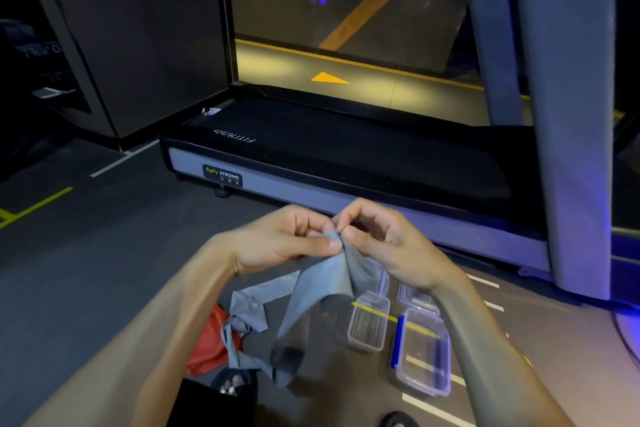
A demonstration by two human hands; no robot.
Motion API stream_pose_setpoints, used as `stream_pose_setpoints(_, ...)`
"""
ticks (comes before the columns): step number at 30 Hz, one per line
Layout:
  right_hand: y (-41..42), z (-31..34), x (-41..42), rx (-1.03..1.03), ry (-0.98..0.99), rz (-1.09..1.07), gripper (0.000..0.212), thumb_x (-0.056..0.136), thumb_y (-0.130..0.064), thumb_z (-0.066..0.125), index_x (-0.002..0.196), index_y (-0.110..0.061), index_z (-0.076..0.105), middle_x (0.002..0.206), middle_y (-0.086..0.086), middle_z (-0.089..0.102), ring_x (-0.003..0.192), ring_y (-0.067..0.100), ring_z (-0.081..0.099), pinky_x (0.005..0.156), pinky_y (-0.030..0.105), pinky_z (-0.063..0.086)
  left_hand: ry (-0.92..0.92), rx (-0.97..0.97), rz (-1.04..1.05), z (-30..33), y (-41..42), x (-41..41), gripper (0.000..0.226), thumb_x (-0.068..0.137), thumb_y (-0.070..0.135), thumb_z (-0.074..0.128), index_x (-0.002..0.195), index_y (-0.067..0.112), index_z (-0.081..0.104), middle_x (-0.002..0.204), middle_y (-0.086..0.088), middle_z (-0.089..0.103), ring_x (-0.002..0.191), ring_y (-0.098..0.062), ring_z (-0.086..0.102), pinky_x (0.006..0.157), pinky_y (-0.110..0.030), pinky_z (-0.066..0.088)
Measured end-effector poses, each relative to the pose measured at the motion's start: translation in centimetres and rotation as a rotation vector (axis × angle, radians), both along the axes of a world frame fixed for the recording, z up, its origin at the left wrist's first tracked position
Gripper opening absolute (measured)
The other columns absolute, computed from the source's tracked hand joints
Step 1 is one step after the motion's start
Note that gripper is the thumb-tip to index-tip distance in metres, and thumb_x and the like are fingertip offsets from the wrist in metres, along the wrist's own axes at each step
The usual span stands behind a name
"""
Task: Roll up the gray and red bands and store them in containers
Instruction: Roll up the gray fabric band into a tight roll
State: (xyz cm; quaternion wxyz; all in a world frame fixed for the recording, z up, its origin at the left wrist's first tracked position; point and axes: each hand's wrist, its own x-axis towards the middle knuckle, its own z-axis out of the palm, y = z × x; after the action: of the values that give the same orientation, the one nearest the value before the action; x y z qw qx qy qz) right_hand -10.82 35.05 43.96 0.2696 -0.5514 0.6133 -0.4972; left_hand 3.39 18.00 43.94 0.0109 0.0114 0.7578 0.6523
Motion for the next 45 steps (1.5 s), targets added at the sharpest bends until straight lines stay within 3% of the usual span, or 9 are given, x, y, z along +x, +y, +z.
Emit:
stream_pose_setpoints(5, 0.4, 0.8, -0.3, 0.081, 0.074, 0.048, 0.008, 0.100, -0.014, 0.064, 0.101, -0.006, 0.065, 0.089, 0.013, 0.062, 0.081, 0.015, 0.055, 0.077, 0.032, 0.047, -0.053, -0.181, 0.030, -0.2, -0.2, 0.4, 0.023, 0.091, 0.030, 0.072, 0.083, 0.008, 0.068, 0.065, -0.007, 0.041, 0.064, -0.025, 0.028, 0.062, -0.040, 0.019)
stream_pose_setpoints(11, 0.8, 1.8, -1.5, -0.111, -0.150, -0.042, 0.007, 0.096, -0.016, 0.061, 0.097, -0.008, 0.062, 0.082, 0.002, 0.057, 0.071, 0.013, 0.052, 0.060, 0.027, 0.045, -0.069, -0.262, 0.063, -0.4, -0.6, 0.8, 0.049, 0.088, 0.048, 0.074, 0.086, 0.000, 0.066, 0.070, -0.012, 0.049, 0.068, -0.026, 0.035, 0.065, -0.042, 0.029)
stream_pose_setpoints(16, 1.4, 1.5, -2.8, -0.151, -0.170, -0.118, 0.007, 0.095, -0.018, 0.062, 0.096, -0.012, 0.064, 0.085, 0.004, 0.057, 0.075, 0.015, 0.051, 0.064, 0.023, 0.044, -0.023, -0.201, 0.138, -0.2, -0.5, 0.7, 0.020, 0.085, 0.029, 0.077, 0.089, 0.009, 0.076, 0.074, -0.005, 0.074, 0.071, -0.011, 0.057, 0.073, -0.031, 0.044)
stream_pose_setpoints(24, 2.2, 1.2, -3.1, -0.174, -0.155, -0.134, 0.006, 0.095, -0.014, 0.063, 0.095, -0.008, 0.062, 0.077, -0.009, 0.059, 0.065, -0.001, 0.052, 0.059, 0.009, 0.040, -0.017, -0.190, 0.155, 0.0, -0.4, 0.9, 0.027, 0.081, 0.037, 0.079, 0.090, 0.011, 0.078, 0.065, -0.008, 0.067, 0.065, -0.017, 0.040, 0.062, -0.030, 0.032)
stream_pose_setpoints(29, 2.5, 1.0, -3.3, -0.154, -0.118, -0.163, 0.007, 0.094, -0.018, 0.065, 0.094, -0.011, 0.065, 0.082, -0.002, 0.059, 0.074, 0.009, 0.052, 0.065, 0.016, 0.043, -0.004, -0.173, 0.165, -0.1, -0.4, 0.9, 0.028, 0.080, 0.040, 0.080, 0.092, 0.015, 0.080, 0.083, -0.028, 0.072, 0.073, -0.021, 0.047, 0.070, -0.041, 0.035)
stream_pose_setpoints(32, 2.5, 0.6, -3.2, -0.138, -0.120, -0.165, 0.009, 0.096, -0.018, 0.064, 0.096, -0.009, 0.064, 0.085, -0.002, 0.058, 0.079, 0.009, 0.052, 0.069, 0.017, 0.043, -0.009, -0.113, 0.108, 0.2, -0.6, 1.1, 0.015, 0.086, 0.024, 0.073, 0.092, 0.011, 0.078, 0.087, -0.016, 0.078, 0.079, -0.016, 0.065, 0.077, -0.031, 0.051)
stream_pose_setpoints(35, 2.2, 0.0, -2.7, -0.127, -0.211, -0.135, 0.007, 0.097, -0.020, 0.062, 0.096, -0.014, 0.063, 0.093, 0.005, 0.058, 0.083, 0.011, 0.052, 0.073, 0.022, 0.043, -0.029, 0.060, 0.019, 0.5, -0.6, 1.3, 0.010, 0.090, 0.015, 0.065, 0.086, 0.006, 0.068, 0.072, 0.002, 0.073, 0.066, -0.004, 0.065, 0.066, -0.015, 0.050)
stream_pose_setpoints(41, 1.3, 0.3, -0.6, -0.239, -0.488, 0.023, 0.010, 0.095, -0.021, 0.057, 0.097, -0.012, 0.056, 0.125, 0.013, 0.065, 0.128, 0.038, 0.060, 0.109, 0.056, 0.043, -0.014, 0.249, 0.022, 0.2, -0.1, 0.7, 0.018, 0.095, 0.023, 0.063, 0.078, 0.017, 0.064, 0.071, -0.001, 0.054, 0.061, -0.010, 0.050, 0.057, -0.021, 0.038)
stream_pose_setpoints(45, 0.3, 0.9, 0.8, -0.210, -0.395, 0.057, 0.008, 0.100, -0.010, 0.053, 0.101, -0.002, 0.053, 0.137, 0.015, 0.063, 0.129, 0.035, 0.060, 0.109, 0.049, 0.048, -0.010, 0.206, 0.045, 0.1, 0.2, 0.3, 0.018, 0.095, 0.016, 0.062, 0.078, 0.015, 0.067, 0.077, -0.002, 0.064, 0.070, -0.012, 0.058, 0.066, -0.024, 0.045)
